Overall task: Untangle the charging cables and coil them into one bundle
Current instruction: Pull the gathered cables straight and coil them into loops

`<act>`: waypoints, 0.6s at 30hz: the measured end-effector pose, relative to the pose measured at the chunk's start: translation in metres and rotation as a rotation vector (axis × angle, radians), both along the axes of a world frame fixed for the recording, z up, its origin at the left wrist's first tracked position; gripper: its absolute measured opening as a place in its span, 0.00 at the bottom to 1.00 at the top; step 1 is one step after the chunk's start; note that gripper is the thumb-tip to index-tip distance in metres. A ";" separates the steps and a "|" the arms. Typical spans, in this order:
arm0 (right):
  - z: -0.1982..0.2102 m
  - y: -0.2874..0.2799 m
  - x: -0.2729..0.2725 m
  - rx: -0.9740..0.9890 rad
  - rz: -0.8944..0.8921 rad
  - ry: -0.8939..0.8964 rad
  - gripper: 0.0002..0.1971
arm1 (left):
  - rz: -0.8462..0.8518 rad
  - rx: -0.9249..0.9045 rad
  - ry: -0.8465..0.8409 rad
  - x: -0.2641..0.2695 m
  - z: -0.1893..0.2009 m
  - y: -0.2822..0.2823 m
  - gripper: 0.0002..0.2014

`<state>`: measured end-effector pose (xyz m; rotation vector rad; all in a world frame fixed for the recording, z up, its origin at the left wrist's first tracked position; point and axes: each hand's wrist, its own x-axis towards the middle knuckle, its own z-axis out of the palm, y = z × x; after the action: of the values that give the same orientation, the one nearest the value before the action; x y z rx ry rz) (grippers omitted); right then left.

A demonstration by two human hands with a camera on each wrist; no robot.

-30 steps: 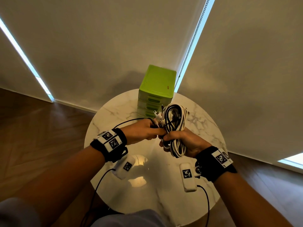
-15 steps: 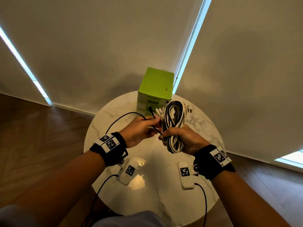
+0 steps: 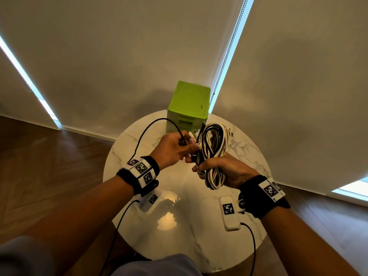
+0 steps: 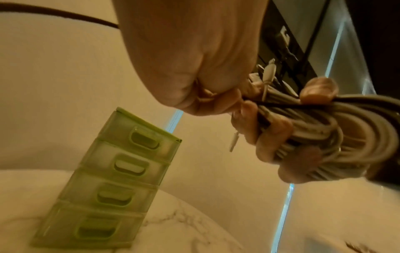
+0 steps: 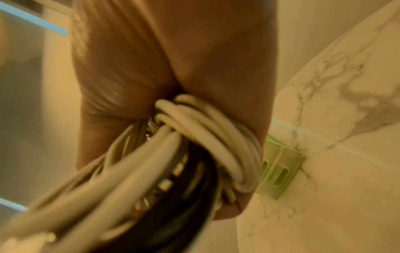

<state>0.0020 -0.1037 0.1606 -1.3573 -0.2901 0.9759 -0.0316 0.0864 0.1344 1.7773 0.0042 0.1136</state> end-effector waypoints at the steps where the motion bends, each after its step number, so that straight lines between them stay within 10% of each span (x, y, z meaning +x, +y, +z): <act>1: 0.001 -0.002 0.000 0.004 0.020 0.031 0.20 | -0.005 0.034 -0.017 0.000 0.000 0.000 0.07; 10: -0.007 -0.011 0.014 -0.056 -0.253 -0.111 0.16 | -0.008 0.004 0.140 0.012 0.025 0.005 0.13; 18: -0.001 -0.018 0.006 -0.096 -0.059 -0.189 0.21 | 0.046 0.770 -0.049 0.023 0.001 0.033 0.28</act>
<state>0.0085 -0.1216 0.1598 -1.5413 -0.3469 0.8229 -0.0086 0.1198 0.1351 2.5436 -0.0387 0.2111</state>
